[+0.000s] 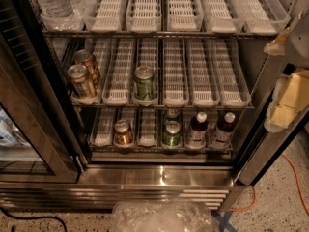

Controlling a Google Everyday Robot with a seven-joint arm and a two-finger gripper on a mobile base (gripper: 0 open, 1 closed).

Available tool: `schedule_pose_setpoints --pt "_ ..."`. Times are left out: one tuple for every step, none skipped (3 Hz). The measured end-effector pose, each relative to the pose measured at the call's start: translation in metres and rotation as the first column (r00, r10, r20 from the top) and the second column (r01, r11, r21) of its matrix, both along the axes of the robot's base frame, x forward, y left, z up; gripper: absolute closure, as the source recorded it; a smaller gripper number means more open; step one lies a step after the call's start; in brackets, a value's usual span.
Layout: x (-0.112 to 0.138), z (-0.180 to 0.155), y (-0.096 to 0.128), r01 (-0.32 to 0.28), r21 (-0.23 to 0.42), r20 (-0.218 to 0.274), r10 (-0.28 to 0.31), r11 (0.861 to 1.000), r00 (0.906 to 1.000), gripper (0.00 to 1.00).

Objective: Pick green can from middle shelf of fridge

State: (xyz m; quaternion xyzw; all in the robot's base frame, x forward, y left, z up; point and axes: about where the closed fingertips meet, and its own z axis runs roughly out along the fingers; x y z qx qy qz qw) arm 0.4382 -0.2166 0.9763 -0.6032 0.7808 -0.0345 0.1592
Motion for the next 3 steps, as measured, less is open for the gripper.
schedule_pose_setpoints --pt "0.0 0.0 0.0 0.001 0.001 0.002 -0.001 1.0 1.0 0.0" --pt "-0.008 -0.001 0.015 -0.033 0.071 -0.003 0.033 0.997 0.9995 0.0" --pt "-0.033 -0.011 0.039 -0.082 0.206 -0.01 0.086 0.975 0.9962 0.0"
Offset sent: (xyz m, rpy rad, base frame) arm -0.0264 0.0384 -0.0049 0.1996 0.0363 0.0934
